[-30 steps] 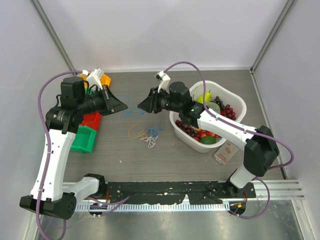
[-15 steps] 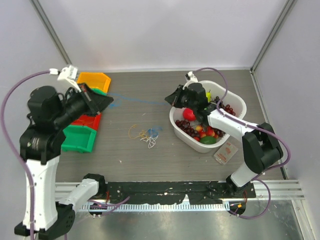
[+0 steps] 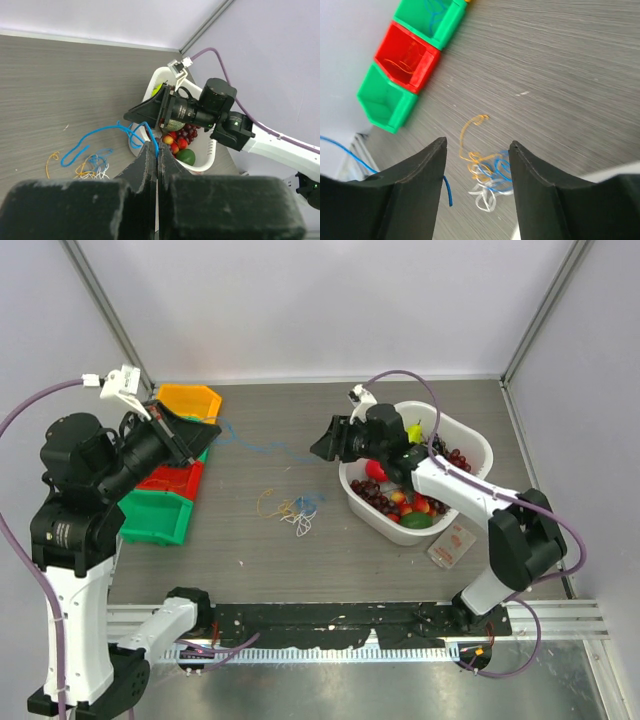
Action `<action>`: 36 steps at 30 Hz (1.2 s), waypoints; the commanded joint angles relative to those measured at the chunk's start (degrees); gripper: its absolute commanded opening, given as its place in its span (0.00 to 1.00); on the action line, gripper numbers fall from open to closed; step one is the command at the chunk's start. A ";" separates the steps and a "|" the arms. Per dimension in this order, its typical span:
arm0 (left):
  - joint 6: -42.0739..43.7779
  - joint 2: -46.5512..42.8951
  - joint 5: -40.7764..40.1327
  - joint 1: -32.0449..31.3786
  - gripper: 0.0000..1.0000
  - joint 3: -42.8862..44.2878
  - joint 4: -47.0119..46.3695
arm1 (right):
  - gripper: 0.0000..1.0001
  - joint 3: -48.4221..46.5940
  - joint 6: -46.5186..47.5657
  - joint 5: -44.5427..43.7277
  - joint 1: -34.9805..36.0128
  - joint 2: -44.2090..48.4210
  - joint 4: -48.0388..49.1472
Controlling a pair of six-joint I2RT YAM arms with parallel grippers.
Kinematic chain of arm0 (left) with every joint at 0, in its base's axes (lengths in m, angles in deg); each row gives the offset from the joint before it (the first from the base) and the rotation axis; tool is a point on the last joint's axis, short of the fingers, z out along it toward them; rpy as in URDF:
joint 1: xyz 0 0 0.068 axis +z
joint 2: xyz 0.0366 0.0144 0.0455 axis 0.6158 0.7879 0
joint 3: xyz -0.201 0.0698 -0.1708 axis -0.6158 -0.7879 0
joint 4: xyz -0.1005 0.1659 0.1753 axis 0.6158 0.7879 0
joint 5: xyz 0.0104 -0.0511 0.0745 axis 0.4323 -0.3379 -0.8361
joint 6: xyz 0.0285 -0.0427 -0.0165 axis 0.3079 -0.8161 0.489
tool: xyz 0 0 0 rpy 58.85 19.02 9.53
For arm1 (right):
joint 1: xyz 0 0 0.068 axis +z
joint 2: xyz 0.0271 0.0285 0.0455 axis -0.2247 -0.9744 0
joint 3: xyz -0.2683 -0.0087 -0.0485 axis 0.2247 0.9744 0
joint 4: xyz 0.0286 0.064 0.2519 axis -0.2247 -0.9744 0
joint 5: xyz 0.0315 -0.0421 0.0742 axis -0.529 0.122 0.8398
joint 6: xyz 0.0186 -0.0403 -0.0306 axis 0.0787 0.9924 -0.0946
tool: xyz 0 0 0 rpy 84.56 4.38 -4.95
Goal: Untangle the cables
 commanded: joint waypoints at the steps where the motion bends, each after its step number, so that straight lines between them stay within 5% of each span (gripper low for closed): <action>1: -2.04 1.72 1.03 0.07 0.00 0.41 -0.46 | 0.61 -5.16 16.85 -3.65 0.14 8.83 -11.88; 9: -4.15 2.52 2.52 0.07 0.00 -1.52 0.08 | 0.69 -12.71 28.75 1.44 9.28 12.37 -13.92; 13: -4.24 3.30 2.26 0.07 0.00 -0.21 1.13 | 0.70 -15.27 23.40 6.60 10.08 11.39 -9.89; 16: -4.24 3.39 2.61 0.07 0.00 0.23 1.22 | 0.71 -12.72 17.16 17.31 11.04 11.22 2.65; 21: -4.24 3.31 3.57 0.07 0.00 -0.03 1.31 | 0.71 -12.46 20.40 21.56 13.15 8.93 5.14; 32: -4.77 3.83 4.98 0.07 0.00 0.41 1.05 | 0.70 -15.88 22.86 20.69 15.79 2.69 5.06; 36: -4.77 3.92 4.90 -0.02 0.00 0.41 0.87 | 0.60 -16.32 22.51 20.78 16.32 1.02 6.47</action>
